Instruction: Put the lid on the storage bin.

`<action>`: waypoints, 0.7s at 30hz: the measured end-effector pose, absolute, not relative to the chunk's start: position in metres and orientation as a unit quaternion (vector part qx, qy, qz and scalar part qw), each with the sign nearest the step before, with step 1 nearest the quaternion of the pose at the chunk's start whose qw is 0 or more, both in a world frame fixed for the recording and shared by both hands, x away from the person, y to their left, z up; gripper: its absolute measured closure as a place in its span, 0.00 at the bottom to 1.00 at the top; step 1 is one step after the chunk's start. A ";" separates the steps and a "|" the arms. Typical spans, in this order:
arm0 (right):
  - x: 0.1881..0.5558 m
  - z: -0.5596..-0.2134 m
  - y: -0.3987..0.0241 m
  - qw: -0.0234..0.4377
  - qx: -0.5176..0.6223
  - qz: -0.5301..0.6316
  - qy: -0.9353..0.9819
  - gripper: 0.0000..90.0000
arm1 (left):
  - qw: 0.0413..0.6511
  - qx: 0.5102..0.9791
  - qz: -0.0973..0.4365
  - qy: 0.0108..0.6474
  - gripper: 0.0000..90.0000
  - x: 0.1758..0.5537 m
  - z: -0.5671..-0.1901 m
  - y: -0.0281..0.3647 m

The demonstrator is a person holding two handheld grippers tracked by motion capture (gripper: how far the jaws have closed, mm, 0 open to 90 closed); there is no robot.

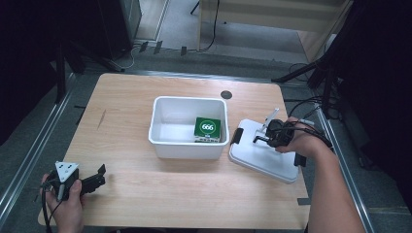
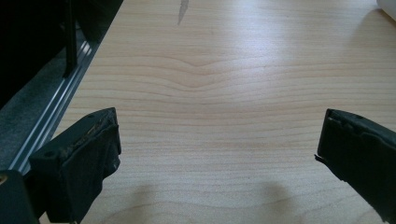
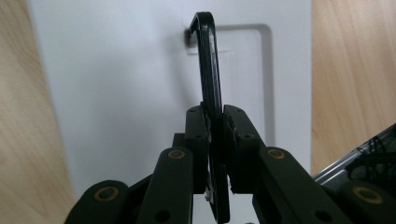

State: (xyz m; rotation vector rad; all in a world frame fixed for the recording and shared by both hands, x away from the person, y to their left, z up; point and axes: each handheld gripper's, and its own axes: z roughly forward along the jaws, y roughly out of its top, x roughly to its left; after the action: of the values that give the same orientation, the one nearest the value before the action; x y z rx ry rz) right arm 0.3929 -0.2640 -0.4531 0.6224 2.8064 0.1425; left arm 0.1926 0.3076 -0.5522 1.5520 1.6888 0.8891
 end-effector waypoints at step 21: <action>0.388 -0.406 -0.271 0.157 0.153 0.074 0.973 0.95 | 0.333 0.595 0.342 0.647 0.00 0.192 -0.552 0.307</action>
State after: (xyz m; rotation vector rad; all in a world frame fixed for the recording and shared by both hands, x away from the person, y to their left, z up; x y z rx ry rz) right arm 0.3884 -0.2708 -0.4058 0.4386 2.7839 0.2122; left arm 0.1925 0.3072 -0.5521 1.5529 1.6893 0.8939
